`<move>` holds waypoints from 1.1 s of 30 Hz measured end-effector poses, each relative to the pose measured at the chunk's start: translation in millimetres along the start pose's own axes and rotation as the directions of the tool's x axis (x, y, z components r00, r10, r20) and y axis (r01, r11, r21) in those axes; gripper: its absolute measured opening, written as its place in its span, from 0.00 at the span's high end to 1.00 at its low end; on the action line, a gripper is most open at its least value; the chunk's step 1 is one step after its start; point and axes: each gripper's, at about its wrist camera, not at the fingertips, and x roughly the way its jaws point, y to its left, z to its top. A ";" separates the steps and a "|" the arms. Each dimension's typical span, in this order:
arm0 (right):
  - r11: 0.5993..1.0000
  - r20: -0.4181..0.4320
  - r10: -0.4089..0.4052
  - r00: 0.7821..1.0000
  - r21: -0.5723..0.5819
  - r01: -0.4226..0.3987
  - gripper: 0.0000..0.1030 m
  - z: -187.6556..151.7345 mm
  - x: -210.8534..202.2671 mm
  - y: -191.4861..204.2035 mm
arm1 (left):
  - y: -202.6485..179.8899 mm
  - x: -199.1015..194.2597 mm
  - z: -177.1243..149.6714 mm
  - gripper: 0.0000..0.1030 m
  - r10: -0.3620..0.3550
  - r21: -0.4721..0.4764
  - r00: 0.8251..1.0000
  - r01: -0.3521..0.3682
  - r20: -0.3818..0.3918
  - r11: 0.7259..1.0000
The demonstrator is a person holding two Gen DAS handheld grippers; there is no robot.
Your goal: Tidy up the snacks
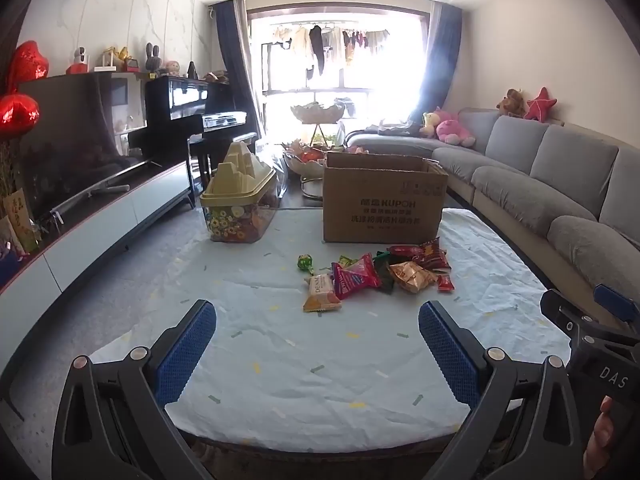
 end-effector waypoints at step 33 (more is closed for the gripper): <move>1.000 0.016 0.012 1.000 -0.001 -0.012 0.01 2.9 -8.0 4.4 | -0.7 -8.2 1.6 0.00 -0.003 -0.012 1.000 0.003 0.028 1.000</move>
